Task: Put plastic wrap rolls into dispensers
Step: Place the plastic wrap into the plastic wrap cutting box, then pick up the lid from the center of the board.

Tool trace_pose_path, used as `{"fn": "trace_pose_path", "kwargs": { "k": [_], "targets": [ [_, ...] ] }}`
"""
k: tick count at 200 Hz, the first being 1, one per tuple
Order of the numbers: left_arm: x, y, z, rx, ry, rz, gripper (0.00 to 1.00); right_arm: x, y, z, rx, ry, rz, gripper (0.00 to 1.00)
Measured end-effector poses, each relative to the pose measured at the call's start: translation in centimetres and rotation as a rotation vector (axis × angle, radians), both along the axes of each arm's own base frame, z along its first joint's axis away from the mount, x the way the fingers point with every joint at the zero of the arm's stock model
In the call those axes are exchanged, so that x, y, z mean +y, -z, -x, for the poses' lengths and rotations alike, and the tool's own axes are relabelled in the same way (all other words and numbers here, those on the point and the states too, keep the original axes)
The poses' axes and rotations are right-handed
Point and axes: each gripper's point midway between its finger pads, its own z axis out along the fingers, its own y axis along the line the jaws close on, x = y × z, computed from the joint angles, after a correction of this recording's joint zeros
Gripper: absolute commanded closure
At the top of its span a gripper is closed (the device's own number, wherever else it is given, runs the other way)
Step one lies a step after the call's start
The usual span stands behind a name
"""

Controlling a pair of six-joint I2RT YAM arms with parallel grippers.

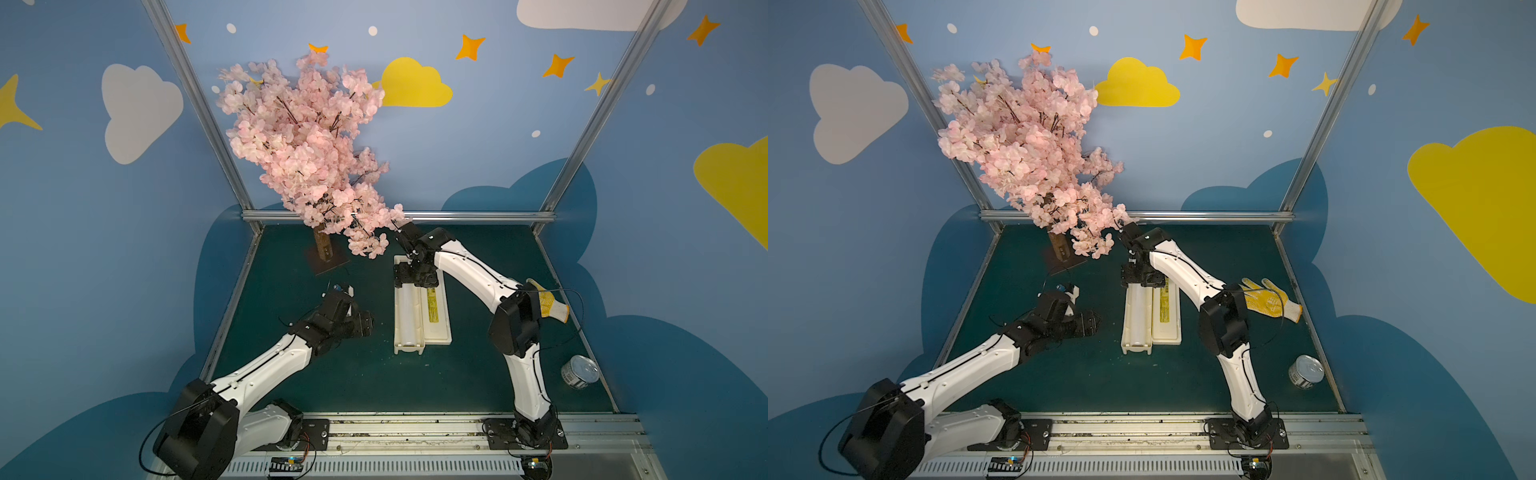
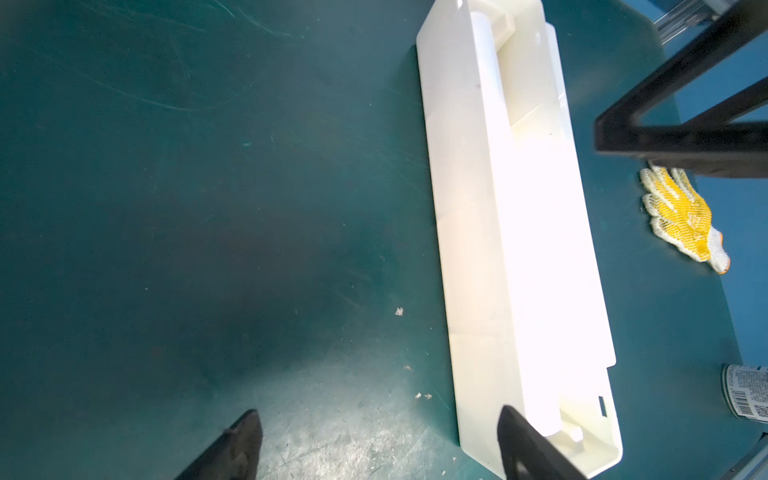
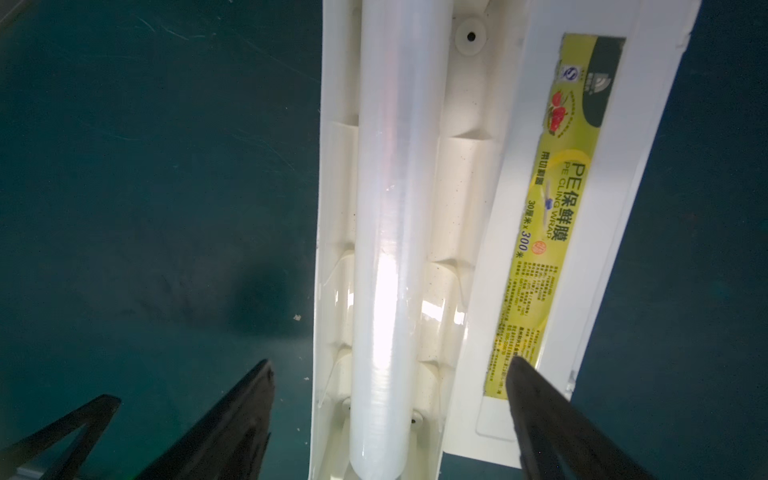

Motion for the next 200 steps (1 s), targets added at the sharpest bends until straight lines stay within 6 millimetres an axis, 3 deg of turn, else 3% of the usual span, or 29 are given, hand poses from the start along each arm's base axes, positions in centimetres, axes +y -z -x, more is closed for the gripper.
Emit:
{"fn": "trace_pose_path", "kwargs": {
  "k": [50,110,135,200],
  "targets": [
    [-0.4,-0.2,-0.2,0.004,0.010,0.010,0.11,-4.9,0.2,-0.2,0.010,0.028,0.048,0.11],
    [-1.0,-0.2,-0.8,0.017,0.019,0.013,0.12,-10.4,2.8,-0.6,0.041,0.055,0.087,0.11],
    [-1.3,0.0,-0.8,0.030,0.027,0.016,0.12,-10.9,4.5,-0.5,0.057,0.038,0.093,0.10],
    [-1.6,-0.2,-1.0,0.033,0.032,0.027,0.12,-8.8,7.3,-1.9,0.048,0.014,0.050,0.10]
  ]
}}
